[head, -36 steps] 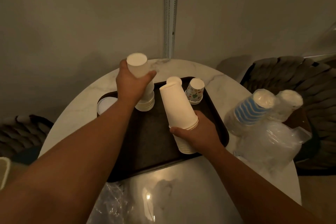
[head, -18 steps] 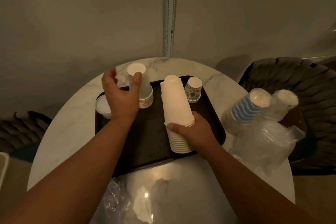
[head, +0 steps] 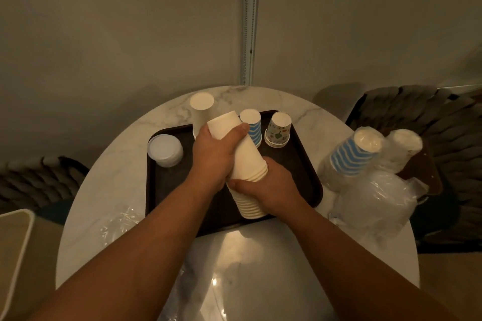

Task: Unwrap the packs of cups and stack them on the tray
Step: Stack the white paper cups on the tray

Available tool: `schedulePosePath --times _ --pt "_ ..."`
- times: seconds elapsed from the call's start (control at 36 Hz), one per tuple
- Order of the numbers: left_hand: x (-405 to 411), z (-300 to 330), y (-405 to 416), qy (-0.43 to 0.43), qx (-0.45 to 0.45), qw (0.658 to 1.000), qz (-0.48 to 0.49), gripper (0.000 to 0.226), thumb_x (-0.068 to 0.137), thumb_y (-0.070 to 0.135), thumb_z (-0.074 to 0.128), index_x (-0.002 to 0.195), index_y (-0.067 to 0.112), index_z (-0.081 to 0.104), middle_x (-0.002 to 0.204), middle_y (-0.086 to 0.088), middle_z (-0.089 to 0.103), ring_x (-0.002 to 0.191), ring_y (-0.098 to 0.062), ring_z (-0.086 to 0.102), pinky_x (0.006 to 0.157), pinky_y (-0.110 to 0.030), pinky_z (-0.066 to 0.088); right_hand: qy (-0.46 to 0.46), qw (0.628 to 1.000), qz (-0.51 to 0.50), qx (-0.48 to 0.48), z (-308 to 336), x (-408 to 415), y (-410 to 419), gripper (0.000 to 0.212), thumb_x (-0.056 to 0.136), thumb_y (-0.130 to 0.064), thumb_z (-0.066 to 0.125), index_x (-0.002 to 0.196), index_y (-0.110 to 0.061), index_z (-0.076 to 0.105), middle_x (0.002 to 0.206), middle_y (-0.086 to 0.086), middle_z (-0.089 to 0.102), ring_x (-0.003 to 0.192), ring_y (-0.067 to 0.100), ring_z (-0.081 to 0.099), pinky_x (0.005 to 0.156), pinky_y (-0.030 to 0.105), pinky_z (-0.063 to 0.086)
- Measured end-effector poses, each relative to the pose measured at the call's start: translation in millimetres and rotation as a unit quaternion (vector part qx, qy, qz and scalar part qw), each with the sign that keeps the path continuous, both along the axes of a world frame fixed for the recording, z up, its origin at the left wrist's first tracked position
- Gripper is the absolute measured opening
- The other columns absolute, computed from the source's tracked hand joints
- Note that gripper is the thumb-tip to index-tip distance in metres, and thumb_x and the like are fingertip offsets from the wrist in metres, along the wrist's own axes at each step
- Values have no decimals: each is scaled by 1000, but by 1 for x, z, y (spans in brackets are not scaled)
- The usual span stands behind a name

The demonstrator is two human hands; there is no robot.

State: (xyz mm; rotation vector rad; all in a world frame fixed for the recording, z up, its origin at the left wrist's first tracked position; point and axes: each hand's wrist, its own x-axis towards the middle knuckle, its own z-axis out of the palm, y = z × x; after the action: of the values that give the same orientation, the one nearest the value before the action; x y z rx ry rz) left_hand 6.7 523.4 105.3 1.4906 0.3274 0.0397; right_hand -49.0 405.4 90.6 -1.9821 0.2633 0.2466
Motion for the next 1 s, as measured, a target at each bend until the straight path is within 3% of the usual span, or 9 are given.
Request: schedulePosePath --times 0.17,0.31,0.44,0.56,0.72,0.92,1.0 --pt "6 1 -1 17 -6 998 55 76 44 58 80 108 20 62 103 -1 71 92 -18 70 86 -46 58 -15 998 9 -63 6 5 2 75 58 -50 87 121 -24 56 120 -6 63 105 9 59 80 21 42" --pt "16 14 0 6 26 994 102 43 64 44 85 94 23 62 93 3 69 85 -13 68 86 -44 57 -53 992 2 -115 3 8 1 75 53 -50 88 116 -25 56 115 -4 65 105 14 62 84 29 50" --pt "62 65 33 -137 117 979 100 51 61 54 80 97 29 53 97 10 64 91 -10 66 86 -40 56 -30 994 -8 -104 -11 7 -8 82 54 -50 88 123 -23 53 120 -3 61 101 9 55 85 29 49" --pt "93 84 48 -220 201 953 61 65 67 46 82 117 25 46 109 11 58 101 -9 59 90 -28 52 -22 996 -27 -76 -18 4 -8 79 57 -49 88 122 -24 51 114 -8 57 98 6 51 81 25 45" --pt "106 42 50 -172 239 955 44 76 68 39 86 130 16 47 115 7 57 106 -12 57 90 -24 47 -21 997 -28 -71 -18 6 -9 76 60 -46 87 122 -25 51 106 -14 50 97 5 50 80 23 42" --pt "103 -9 50 -123 243 962 9 83 66 35 88 133 21 42 124 6 54 114 -16 54 96 -29 45 -12 996 -42 -73 -23 8 -15 81 60 -48 87 128 -26 48 108 -15 48 96 5 48 78 20 40" --pt "100 -21 49 -113 241 964 9 89 64 32 90 137 22 39 121 9 50 112 -11 50 95 -24 41 -11 996 -44 -71 -25 6 -17 82 60 -48 87 129 -26 47 110 -15 48 98 5 48 81 20 41"
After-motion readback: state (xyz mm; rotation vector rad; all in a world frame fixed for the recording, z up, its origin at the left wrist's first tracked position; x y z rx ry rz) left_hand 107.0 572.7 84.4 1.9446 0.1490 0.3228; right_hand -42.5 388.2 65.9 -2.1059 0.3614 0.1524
